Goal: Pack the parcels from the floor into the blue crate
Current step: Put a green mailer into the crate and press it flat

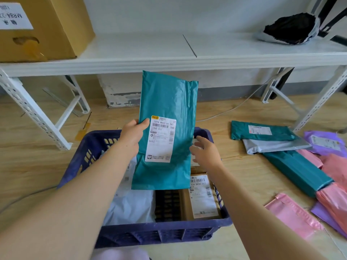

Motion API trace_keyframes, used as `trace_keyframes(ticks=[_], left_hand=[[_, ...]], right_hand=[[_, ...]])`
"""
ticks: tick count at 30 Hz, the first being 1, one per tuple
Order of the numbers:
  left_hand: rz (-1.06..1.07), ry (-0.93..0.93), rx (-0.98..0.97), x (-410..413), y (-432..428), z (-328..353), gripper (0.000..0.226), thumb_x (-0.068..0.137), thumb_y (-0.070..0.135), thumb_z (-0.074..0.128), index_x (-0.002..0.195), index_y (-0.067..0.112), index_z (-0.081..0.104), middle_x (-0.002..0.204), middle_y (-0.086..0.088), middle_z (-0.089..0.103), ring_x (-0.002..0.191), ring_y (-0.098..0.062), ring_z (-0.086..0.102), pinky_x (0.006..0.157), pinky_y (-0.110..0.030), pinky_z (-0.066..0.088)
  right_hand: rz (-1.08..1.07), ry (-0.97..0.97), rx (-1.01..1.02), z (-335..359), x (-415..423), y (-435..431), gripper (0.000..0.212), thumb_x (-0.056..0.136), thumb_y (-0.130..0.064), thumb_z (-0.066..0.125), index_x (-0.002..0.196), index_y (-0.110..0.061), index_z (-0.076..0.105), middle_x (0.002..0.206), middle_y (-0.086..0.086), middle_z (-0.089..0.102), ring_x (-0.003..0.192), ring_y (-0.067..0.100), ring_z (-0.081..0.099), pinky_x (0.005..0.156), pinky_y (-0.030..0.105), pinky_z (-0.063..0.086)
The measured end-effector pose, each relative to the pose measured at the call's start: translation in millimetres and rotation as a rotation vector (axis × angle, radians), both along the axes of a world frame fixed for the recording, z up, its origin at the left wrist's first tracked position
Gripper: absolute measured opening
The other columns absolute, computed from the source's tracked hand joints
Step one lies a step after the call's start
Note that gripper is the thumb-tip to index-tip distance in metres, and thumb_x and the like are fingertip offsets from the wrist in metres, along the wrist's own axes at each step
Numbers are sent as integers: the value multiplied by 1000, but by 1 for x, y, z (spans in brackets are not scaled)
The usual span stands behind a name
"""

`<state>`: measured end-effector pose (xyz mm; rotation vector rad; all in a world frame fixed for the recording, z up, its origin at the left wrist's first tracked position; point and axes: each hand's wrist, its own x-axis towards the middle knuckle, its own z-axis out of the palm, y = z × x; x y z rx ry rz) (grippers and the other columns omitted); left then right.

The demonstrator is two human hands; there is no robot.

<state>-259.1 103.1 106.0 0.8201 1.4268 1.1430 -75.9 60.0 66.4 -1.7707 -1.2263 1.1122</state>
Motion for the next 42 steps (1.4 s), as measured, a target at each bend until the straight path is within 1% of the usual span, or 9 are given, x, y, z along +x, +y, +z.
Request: trace_keyframes(ticks=[6, 11, 14, 17, 23, 28, 35, 38, 42], left_hand=[[19, 25, 47, -21, 7, -21, 7, 93, 18, 56, 89, 15, 61, 100, -5, 67, 95, -24, 63, 91, -42, 50], [66, -37, -142, -25, 6, -80, 11, 95, 17, 53, 86, 15, 59, 91, -7, 66, 79, -22, 63, 81, -41, 50], [74, 16, -232, -27, 6, -112, 10, 94, 21, 54, 98, 14, 60, 104, -11, 68, 96, -29, 63, 92, -49, 49], [59, 130, -274, -28, 2, -135, 12, 93, 22, 54, 97, 13, 61, 105, -12, 67, 101, -31, 62, 96, -48, 47], [-52, 435, -221, -34, -5, -151, 24, 94, 23, 53, 88, 1, 57, 84, -14, 60, 80, -25, 55, 64, -32, 40], [-232, 345, -363, -42, -12, -167, 10, 91, 19, 58, 83, 14, 60, 104, -15, 67, 98, -33, 63, 92, -49, 50], [-180, 314, -393, -21, -6, -184, 15, 90, 15, 60, 99, 3, 62, 107, -20, 66, 99, -35, 63, 93, -47, 50], [-277, 480, -357, -17, -5, -191, 22, 92, 18, 56, 100, -1, 63, 106, -21, 66, 92, -33, 62, 79, -35, 48], [-533, 982, -299, -19, 0, -185, 37, 95, 39, 45, 99, 5, 60, 105, -17, 64, 92, -32, 59, 68, -29, 37]], right_hand=[[52, -18, 20, -12, -11, 4, 43, 92, -16, 50, 134, -23, 49, 128, 0, 58, 108, 21, 59, 93, 38, 51], [133, -143, -8, -36, -25, 4, 48, 92, -16, 51, 138, -30, 41, 130, 1, 55, 103, 24, 61, 85, 40, 53], [200, -247, -46, -51, -29, 5, 48, 93, -17, 50, 138, -28, 40, 134, 4, 52, 96, 25, 62, 67, 30, 48], [275, -386, -67, -61, -34, 4, 46, 92, -14, 48, 136, -25, 44, 131, 4, 55, 100, 25, 60, 74, 32, 51], [441, -619, -150, -69, -55, 10, 42, 86, -10, 48, 126, -19, 53, 117, 8, 58, 100, 29, 59, 81, 34, 51], [552, -747, -219, -75, -63, 14, 33, 86, -9, 51, 118, -13, 55, 113, 10, 62, 91, 26, 56, 73, 31, 48], [604, -755, -283, -81, -72, 18, 39, 89, -13, 49, 128, -14, 51, 122, 9, 57, 106, 26, 58, 81, 31, 50], [621, -764, -295, -88, -75, 20, 40, 89, -14, 50, 129, -15, 49, 124, 9, 57, 110, 27, 56, 84, 32, 48], [654, -758, -288, -101, -81, 21, 43, 87, -14, 49, 130, -16, 46, 123, 10, 54, 114, 28, 52, 90, 34, 45]])
